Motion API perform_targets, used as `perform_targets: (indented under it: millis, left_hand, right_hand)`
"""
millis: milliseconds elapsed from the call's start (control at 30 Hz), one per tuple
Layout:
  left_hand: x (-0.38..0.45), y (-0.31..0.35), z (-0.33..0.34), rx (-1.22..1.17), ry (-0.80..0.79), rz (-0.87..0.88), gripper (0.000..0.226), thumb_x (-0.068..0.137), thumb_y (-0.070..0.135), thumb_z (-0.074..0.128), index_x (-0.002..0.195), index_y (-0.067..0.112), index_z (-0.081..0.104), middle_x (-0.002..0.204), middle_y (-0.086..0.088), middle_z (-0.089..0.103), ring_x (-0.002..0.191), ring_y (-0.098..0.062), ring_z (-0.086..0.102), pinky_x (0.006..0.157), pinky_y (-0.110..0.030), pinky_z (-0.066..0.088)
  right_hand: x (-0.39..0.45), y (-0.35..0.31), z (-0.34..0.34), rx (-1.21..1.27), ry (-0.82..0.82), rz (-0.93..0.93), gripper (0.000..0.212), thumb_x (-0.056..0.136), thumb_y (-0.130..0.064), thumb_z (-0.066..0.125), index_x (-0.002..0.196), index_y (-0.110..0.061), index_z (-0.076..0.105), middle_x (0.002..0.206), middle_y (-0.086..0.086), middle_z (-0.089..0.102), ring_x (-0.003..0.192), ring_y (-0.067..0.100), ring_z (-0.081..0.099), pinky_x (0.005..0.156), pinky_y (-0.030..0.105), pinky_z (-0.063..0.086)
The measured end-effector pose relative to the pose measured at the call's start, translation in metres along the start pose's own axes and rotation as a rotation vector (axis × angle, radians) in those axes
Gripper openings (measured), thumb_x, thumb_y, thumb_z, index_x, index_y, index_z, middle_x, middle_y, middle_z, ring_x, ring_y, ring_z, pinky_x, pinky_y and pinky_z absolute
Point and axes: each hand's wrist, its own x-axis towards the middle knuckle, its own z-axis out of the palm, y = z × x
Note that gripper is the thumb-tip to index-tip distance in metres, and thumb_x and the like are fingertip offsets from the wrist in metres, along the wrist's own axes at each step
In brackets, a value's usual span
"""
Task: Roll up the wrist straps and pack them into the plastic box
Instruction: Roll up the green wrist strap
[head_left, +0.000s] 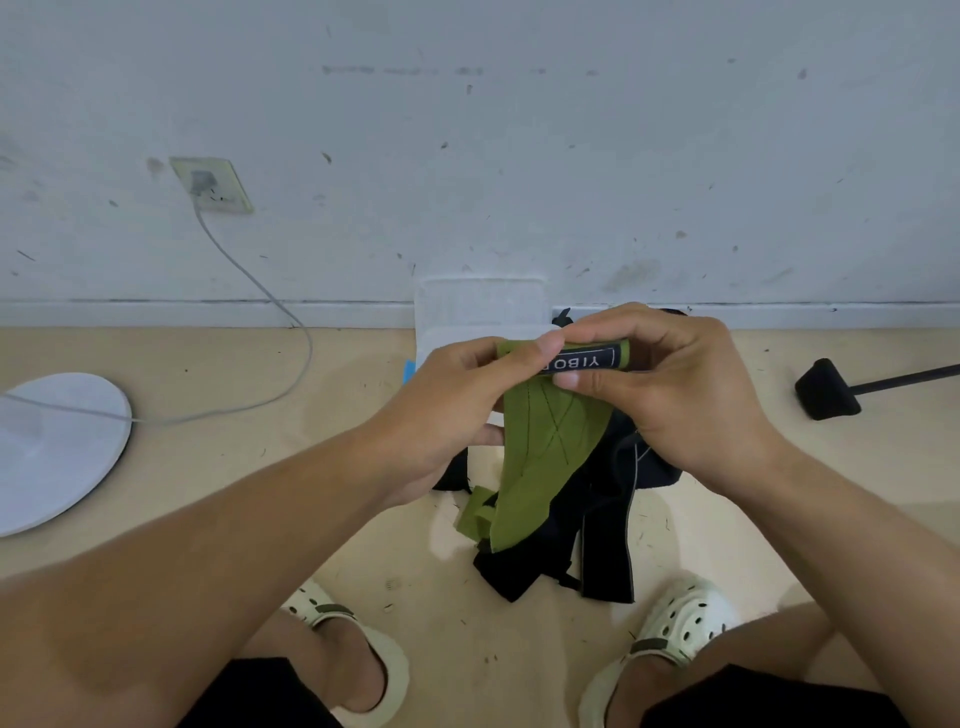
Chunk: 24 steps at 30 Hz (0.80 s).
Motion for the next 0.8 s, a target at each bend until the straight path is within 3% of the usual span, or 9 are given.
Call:
perform_targets:
  millis: [67,167,300,400,567,667,800]
  left_hand:
    - [0.001,-0.002,0.0,-0.035,0.038,0.006,0.04,0.079,0.049,0.072,0.103,0.018,0.075,0.108,-0.004,0.08,0.103,-0.019,0.076,0.101,-0.052,0.058]
    - [0.003,-0.005,-0.001,-0.069,0.073,0.025,0.04,0.076,0.038,0.077,0.109,0.016,0.075,0.109,-0.003,0.079,0.102,-0.017,0.077,0.095,-0.046,0.061]
    - [0.003,-0.004,-0.003,-0.113,0.104,0.072,0.028,0.089,0.02,0.077,0.116,0.012,0.074,0.105,-0.002,0.08,0.096,-0.017,0.078,0.079,-0.031,0.063]
    - [0.004,-0.003,-0.006,-0.087,0.126,0.102,0.032,0.087,0.018,0.079,0.118,0.015,0.073,0.108,-0.001,0.08,0.101,-0.016,0.077,0.089,-0.039,0.062]
    - [0.005,-0.004,-0.007,-0.063,0.125,0.143,0.03,0.083,0.012,0.082,0.11,0.023,0.074,0.103,0.001,0.08,0.099,-0.016,0.077,0.091,-0.04,0.061]
    - [0.006,-0.005,-0.008,-0.035,0.139,0.164,0.031,0.082,0.011,0.083,0.109,0.024,0.074,0.104,0.0,0.08,0.101,-0.021,0.077,0.096,-0.047,0.06]
    - [0.007,-0.007,-0.007,-0.037,0.139,0.177,0.032,0.081,0.007,0.083,0.108,0.022,0.074,0.103,-0.002,0.08,0.096,-0.021,0.078,0.086,-0.039,0.062]
  right_hand:
    - [0.001,0.002,0.001,-0.011,0.001,-0.004,0.033,0.074,0.004,0.086,0.093,-0.023,0.08,0.099,-0.004,0.078,0.094,0.012,0.074,0.085,0.023,0.058]
    - [0.002,0.003,0.0,-0.025,-0.006,0.026,0.036,0.075,0.008,0.085,0.093,-0.023,0.081,0.103,-0.003,0.077,0.1,0.015,0.074,0.091,0.033,0.061]
    - [0.002,-0.003,-0.002,0.053,-0.06,0.145,0.044,0.075,-0.002,0.087,0.113,-0.021,0.077,0.107,0.003,0.079,0.102,0.028,0.075,0.091,0.037,0.062]
    - [0.004,-0.008,-0.005,0.153,-0.072,0.226,0.052,0.071,-0.019,0.085,0.122,-0.023,0.072,0.112,0.004,0.078,0.1,0.026,0.076,0.087,0.029,0.061]
    - [0.006,-0.005,-0.011,0.229,-0.189,0.314,0.05,0.079,-0.026,0.077,0.127,-0.014,0.069,0.12,0.009,0.076,0.113,0.027,0.073,0.1,0.04,0.058]
    - [0.005,-0.004,-0.01,0.24,-0.183,0.31,0.042,0.083,-0.018,0.074,0.123,-0.007,0.071,0.117,0.012,0.077,0.109,0.026,0.075,0.089,0.03,0.061]
    - [0.006,-0.003,-0.01,0.213,-0.172,0.305,0.041,0.08,-0.017,0.076,0.119,-0.008,0.073,0.112,0.013,0.078,0.102,0.026,0.077,0.079,0.026,0.06]
